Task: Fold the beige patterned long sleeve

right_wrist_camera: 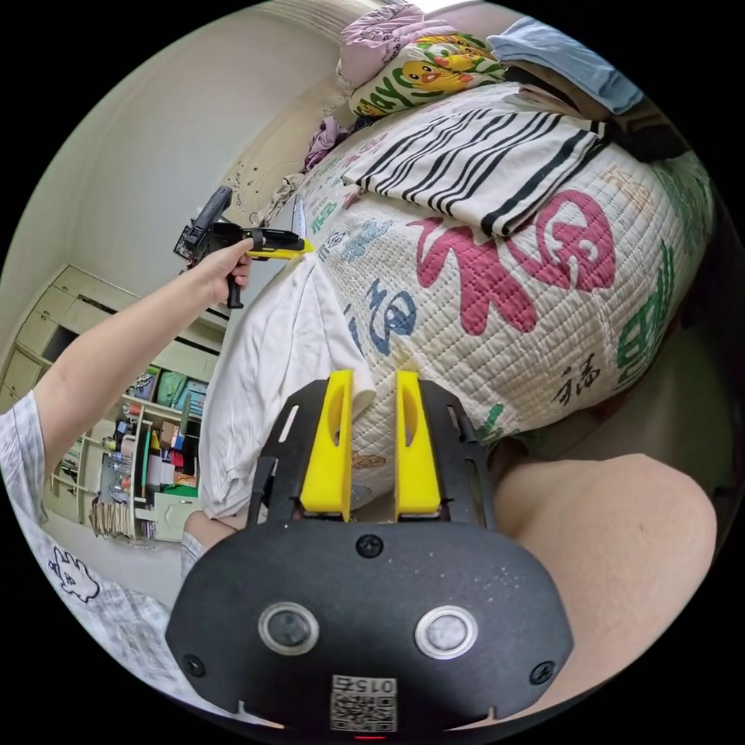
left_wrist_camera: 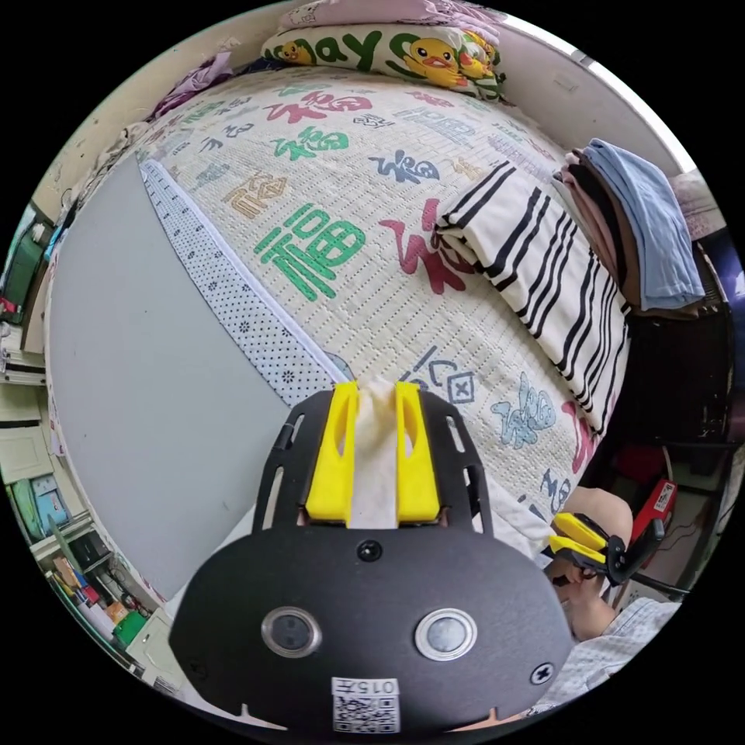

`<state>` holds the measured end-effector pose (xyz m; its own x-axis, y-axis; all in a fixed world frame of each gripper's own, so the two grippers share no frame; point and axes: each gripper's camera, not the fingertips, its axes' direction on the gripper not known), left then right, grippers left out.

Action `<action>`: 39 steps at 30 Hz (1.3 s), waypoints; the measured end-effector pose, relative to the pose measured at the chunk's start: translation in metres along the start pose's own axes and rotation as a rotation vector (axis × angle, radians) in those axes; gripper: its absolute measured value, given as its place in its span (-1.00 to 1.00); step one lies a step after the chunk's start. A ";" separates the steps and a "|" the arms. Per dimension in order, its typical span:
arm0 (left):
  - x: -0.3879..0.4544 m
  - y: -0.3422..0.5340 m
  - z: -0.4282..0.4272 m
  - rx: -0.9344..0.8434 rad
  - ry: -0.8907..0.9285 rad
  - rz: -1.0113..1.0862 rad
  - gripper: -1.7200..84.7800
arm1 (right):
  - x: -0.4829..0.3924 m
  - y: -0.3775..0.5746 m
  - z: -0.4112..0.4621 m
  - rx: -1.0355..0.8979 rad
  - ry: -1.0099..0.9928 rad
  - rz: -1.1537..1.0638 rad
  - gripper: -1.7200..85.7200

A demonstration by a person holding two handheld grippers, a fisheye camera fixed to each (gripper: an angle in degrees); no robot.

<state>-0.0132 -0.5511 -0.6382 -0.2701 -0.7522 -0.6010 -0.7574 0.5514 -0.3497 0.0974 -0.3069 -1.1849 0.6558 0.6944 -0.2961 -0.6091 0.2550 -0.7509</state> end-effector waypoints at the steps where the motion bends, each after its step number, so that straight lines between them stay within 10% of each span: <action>1: 0.001 0.001 0.000 -0.007 -0.004 0.004 -0.87 | -0.001 -0.002 -0.003 -0.007 -0.017 -0.008 -0.80; 29: -0.104 0.209 -0.210 0.540 0.449 -0.005 -0.95 | -0.242 -0.123 -0.298 0.284 0.088 -0.521 -0.96; 39: -0.317 0.437 -0.131 0.518 0.458 -0.541 -0.85 | -0.463 -0.110 -0.117 -0.225 -0.288 -1.002 -0.96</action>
<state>-0.3363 -0.1193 -0.5061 -0.2483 -0.9674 0.0503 -0.5157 0.0880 -0.8522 -0.0870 -0.7349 -1.0350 0.6641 0.3774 0.6454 0.2649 0.6884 -0.6752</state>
